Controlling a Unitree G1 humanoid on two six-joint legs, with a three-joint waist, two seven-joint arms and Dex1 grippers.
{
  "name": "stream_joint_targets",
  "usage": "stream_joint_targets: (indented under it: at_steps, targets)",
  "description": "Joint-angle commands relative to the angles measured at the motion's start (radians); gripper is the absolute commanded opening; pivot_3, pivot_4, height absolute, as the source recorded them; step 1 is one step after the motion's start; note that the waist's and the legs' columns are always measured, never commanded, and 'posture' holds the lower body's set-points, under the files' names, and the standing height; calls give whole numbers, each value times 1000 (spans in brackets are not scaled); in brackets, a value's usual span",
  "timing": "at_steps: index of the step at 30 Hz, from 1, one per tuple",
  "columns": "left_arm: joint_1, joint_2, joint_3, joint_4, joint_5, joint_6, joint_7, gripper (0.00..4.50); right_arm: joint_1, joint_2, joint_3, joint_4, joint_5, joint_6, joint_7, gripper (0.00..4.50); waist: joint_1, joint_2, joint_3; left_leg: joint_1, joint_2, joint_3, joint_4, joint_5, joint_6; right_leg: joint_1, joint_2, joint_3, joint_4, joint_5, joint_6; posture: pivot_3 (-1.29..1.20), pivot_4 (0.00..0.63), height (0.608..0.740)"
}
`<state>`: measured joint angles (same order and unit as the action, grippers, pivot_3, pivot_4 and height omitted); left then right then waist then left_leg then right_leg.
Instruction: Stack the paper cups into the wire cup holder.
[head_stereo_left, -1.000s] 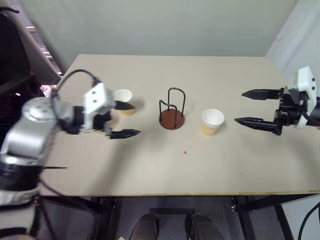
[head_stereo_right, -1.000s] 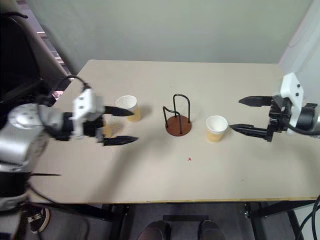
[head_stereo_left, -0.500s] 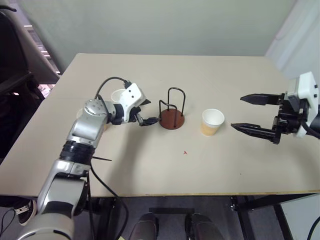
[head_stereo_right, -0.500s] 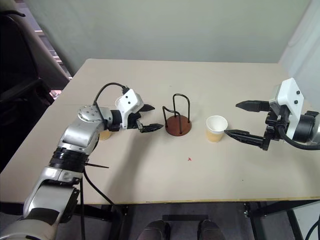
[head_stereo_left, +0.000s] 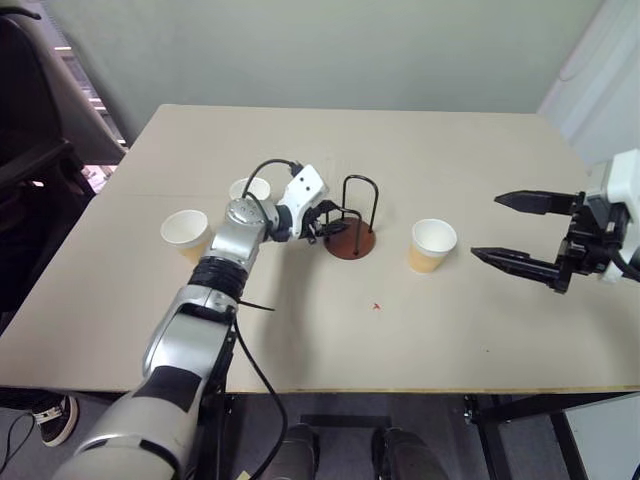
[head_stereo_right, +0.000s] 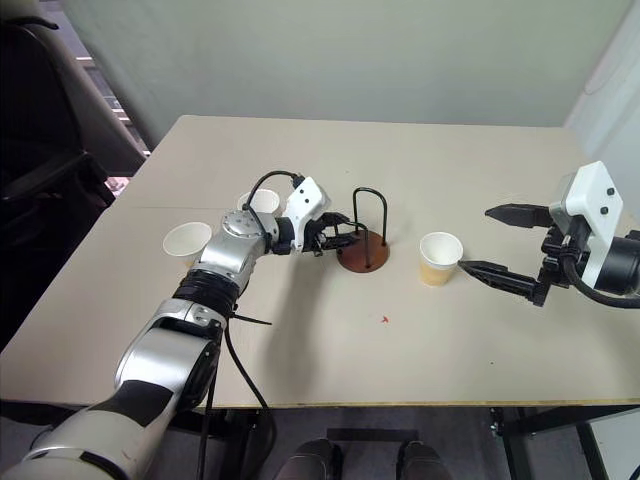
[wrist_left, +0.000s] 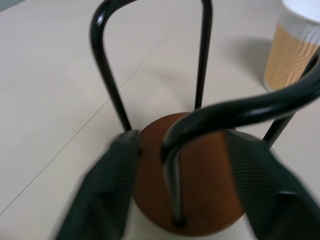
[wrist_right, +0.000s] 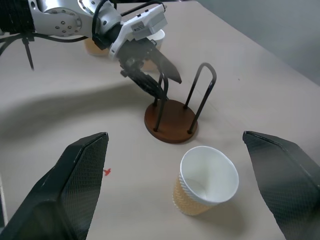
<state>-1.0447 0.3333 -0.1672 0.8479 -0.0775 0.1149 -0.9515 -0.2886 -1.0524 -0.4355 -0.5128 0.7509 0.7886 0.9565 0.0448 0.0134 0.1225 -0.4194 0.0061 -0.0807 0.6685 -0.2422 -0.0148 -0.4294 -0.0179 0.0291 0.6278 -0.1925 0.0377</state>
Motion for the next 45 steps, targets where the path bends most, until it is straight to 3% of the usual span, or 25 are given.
stream_joint_targets:
  at_steps: [1, 4, 5, 11, 15, 21, 23, 28, 30, 38, 41, 45]
  targets:
    - [-21, 6, 34, -47, -26, 9, -42, 1288, 7, -18, -63, -34, 18, 0, -19, 4500, 0, 0, 0, 0, -1, 1, 1, 0, 1, 0, 0, 1, 0, 0, 1, 0, 150, 740]
    - [21, 21, 29, -150, -48, 75, -96, 140, 19, -21, -72, -37, 19, -1, -23, 4500, 0, 0, 0, -1, -4, 2, 4, -2, 5, 0, -2, 3, 0, -1, 5, 0, 150, 740]
    - [51, 25, 22, -219, -60, 121, -113, 49, 21, -22, -74, -38, 20, -2, -25, 4500, 0, 0, 0, -1, -5, 2, 5, -3, 6, 1, -3, 3, 0, -2, 6, 0, 150, 740]
    - [282, 64, -49, -707, -103, 440, -106, 49, 32, -13, -66, -46, 24, -7, -39, 4500, -2, 1, 0, -1, -6, 3, 8, -6, 10, 2, -4, 4, 0, -4, 10, 0, 150, 740]
    - [369, 29, -63, -896, -129, 647, 9, 49, 33, -7, -50, -48, 27, -11, -45, 4500, 2, 1, 0, 2, -6, 3, 12, -7, 11, 7, -4, 4, 0, -4, 10, 0, 150, 740]
    - [420, -6, -94, -1017, -148, 808, 116, 49, 14, -6, -18, -35, 23, -22, -43, 4500, -1, 0, 0, 17, -6, 4, 12, -9, 16, 22, -5, 6, -1, -7, 8, 0, 150, 740]
    - [430, -7, -101, -1049, -163, 835, 130, 49, 12, -6, -11, -31, 20, -27, -40, 4500, -3, 0, 0, 20, -6, 4, 11, -14, 25, 24, -5, 6, -1, -10, 3, 0, 150, 740]
    - [443, 0, -114, -1089, -188, 882, 153, 49, 7, -4, 4, -30, 20, -34, -43, 4500, -5, 1, 0, 21, -6, 4, 11, -13, 22, 25, -5, 6, 0, -10, 3, 0, 150, 740]
    - [443, 6, -115, -1099, -197, 900, 160, 49, 6, -5, 6, -30, 21, -35, -44, 4500, -5, 1, 0, 20, -6, 4, 11, -8, 13, 25, -5, 6, 0, -10, 4, 0, 150, 740]
    - [445, 31, -159, -1130, -233, 926, 159, 49, -1, -6, 18, -20, 13, -43, -45, 4500, -4, 1, 0, 20, -7, 3, 11, -10, 12, 25, -5, 6, -1, -12, 7, 0, 150, 740]
    - [443, 38, -181, -1132, -241, 934, 161, 822, -7, -6, 25, -15, 12, -46, -44, 4500, -5, 1, 0, 20, -7, 3, 11, -11, 12, 25, -5, 7, -1, -12, 8, 0, 150, 740]
    - [443, 46, -189, -1152, -273, 953, 157, 2243, -19, -5, 38, -10, 10, -47, -44, 4500, -5, -1, 1, 18, -6, 3, 10, -12, 10, 21, -5, 7, 0, -12, 8, 0, 150, 740]
